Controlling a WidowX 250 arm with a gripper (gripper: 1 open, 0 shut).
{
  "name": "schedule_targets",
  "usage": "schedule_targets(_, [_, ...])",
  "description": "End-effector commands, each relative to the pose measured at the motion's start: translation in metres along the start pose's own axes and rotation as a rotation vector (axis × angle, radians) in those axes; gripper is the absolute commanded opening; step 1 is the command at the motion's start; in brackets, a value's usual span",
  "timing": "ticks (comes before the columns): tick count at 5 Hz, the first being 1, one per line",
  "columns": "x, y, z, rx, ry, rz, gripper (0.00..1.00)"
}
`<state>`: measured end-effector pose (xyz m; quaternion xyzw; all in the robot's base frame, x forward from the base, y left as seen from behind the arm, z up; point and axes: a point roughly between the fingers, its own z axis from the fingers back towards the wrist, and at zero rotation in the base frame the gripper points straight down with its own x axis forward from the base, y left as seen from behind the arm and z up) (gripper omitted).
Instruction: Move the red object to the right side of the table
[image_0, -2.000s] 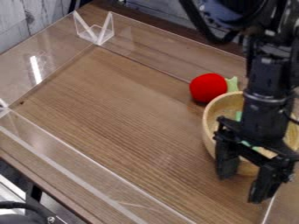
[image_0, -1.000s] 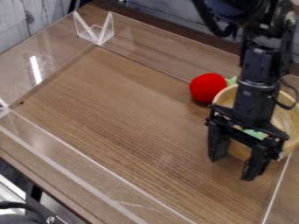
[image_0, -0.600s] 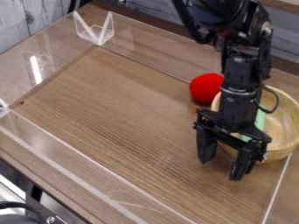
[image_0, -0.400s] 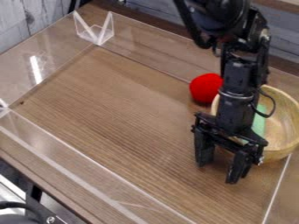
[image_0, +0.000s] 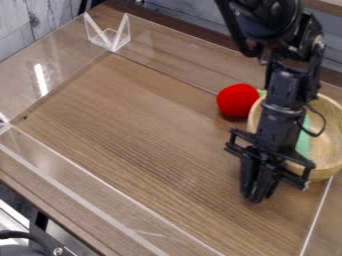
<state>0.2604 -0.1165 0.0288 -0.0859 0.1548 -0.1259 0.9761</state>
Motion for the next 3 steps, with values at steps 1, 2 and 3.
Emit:
schedule_targets(1, [0.002,-0.022,0.042,-0.005,-0.101,0.000,0.00])
schedule_targets(2, [-0.001,-0.010,0.043,-0.031,-0.118,0.075,0.00])
schedule_targets(3, [-0.005,0.004,0.043,-0.052,-0.119,0.149,0.00])
